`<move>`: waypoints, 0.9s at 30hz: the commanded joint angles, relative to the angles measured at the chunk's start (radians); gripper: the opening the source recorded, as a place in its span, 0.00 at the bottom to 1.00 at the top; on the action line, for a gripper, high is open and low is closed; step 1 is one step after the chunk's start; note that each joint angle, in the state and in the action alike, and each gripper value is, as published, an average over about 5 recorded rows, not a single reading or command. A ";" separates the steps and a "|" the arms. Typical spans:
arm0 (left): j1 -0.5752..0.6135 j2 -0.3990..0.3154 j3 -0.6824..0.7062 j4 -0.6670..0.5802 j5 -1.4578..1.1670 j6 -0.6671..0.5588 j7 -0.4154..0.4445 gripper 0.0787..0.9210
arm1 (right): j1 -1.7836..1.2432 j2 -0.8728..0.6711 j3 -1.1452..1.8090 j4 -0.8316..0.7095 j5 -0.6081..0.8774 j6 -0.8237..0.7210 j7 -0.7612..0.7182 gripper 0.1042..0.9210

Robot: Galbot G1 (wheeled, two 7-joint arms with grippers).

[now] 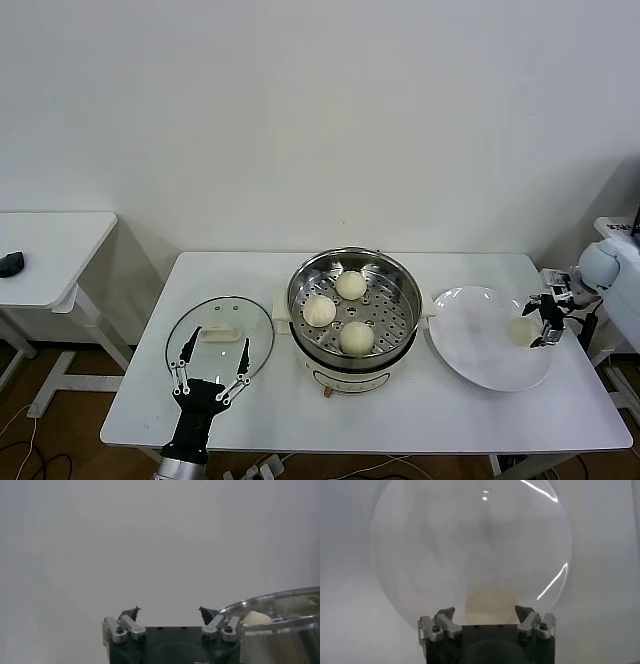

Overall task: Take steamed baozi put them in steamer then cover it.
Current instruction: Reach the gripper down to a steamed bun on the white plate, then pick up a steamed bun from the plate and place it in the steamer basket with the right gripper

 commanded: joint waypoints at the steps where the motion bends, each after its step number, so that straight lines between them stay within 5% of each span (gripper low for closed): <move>1: -0.001 0.000 0.001 0.002 0.001 0.001 0.000 0.88 | -0.032 0.023 0.043 -0.050 -0.018 0.002 0.025 0.88; 17: -0.016 0.000 0.005 0.019 -0.001 0.004 0.001 0.88 | -0.016 0.037 0.042 -0.070 -0.030 0.010 0.014 0.71; 27: -0.018 0.004 0.009 0.006 -0.002 0.008 0.001 0.88 | 0.132 -0.056 -0.086 0.147 0.049 -0.019 -0.145 0.64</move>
